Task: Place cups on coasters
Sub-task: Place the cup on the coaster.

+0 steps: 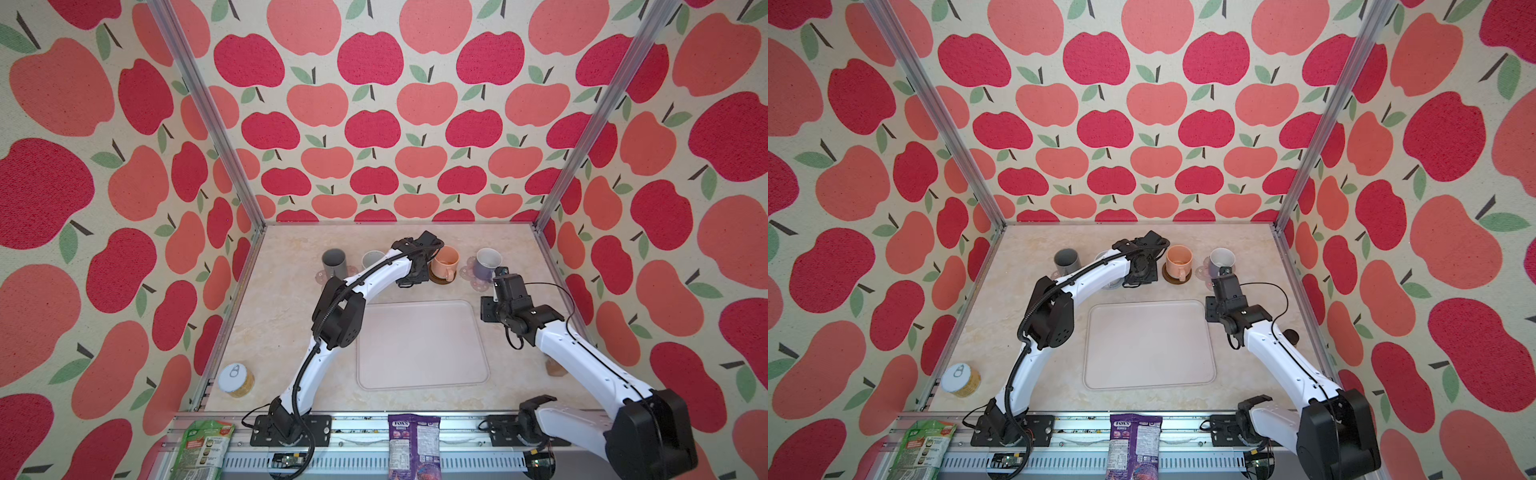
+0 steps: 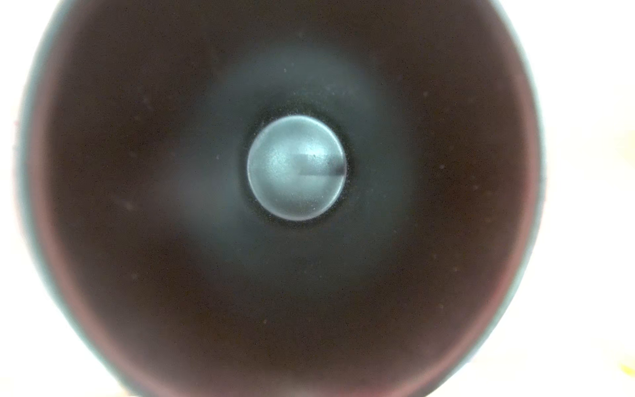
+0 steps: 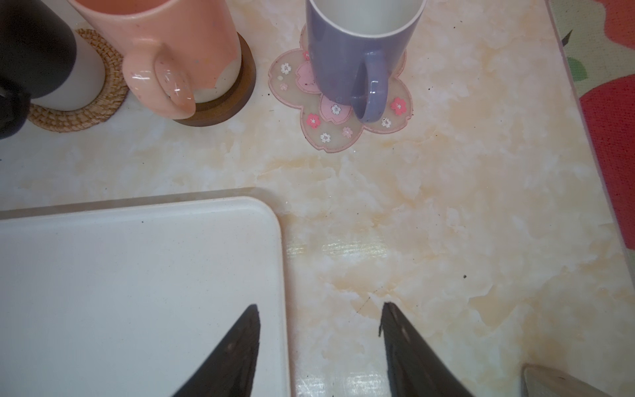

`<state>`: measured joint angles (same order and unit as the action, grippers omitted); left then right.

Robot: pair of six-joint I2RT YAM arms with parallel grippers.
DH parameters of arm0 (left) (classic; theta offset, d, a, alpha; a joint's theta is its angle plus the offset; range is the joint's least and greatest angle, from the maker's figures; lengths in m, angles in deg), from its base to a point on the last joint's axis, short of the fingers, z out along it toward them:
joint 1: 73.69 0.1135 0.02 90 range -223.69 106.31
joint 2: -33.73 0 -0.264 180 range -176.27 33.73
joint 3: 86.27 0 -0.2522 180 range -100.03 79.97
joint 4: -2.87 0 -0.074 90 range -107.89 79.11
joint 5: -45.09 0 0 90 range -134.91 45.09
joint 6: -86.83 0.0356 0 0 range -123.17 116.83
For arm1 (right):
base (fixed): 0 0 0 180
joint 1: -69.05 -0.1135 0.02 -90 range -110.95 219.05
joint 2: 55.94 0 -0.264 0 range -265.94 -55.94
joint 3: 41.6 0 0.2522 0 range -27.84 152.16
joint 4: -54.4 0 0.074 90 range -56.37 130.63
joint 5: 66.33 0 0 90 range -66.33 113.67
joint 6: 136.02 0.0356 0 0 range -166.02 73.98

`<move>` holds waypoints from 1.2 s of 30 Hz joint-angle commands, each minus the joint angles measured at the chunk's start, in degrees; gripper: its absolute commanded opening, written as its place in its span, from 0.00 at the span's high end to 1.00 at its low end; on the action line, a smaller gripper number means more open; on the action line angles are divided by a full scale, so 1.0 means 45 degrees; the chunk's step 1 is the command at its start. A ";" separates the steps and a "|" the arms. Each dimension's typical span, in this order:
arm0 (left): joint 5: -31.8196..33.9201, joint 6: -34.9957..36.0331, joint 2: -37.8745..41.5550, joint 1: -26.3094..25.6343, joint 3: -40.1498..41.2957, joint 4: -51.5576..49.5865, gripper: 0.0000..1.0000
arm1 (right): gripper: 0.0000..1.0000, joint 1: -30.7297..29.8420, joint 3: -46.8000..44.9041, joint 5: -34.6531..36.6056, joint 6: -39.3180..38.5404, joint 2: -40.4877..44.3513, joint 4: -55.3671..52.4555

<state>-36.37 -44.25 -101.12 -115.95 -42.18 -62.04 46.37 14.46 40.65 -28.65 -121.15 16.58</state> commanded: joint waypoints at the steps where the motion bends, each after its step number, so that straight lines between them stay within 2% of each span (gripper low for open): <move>1: -0.0119 -0.0536 0.0239 -0.0021 0.0347 -0.0030 1.00 | 0.40 0.0138 -0.0163 -0.0081 -0.0004 0.0291 -0.0058; 12: -0.0529 -0.0501 0.0283 -0.0043 0.0498 -0.0041 1.00 | 0.40 0.0137 -0.0164 -0.0158 0.0152 0.0485 -0.0095; 36: -0.0452 -0.0626 0.0476 -0.0246 0.0347 -0.0639 1.00 | 0.40 0.0164 -0.0358 -0.0143 0.0299 0.0550 0.0090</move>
<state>-36.94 -45.76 -100.31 -116.21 -40.52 -61.08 46.68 13.68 40.51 -28.39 -119.27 16.60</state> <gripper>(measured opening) 0.170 0.603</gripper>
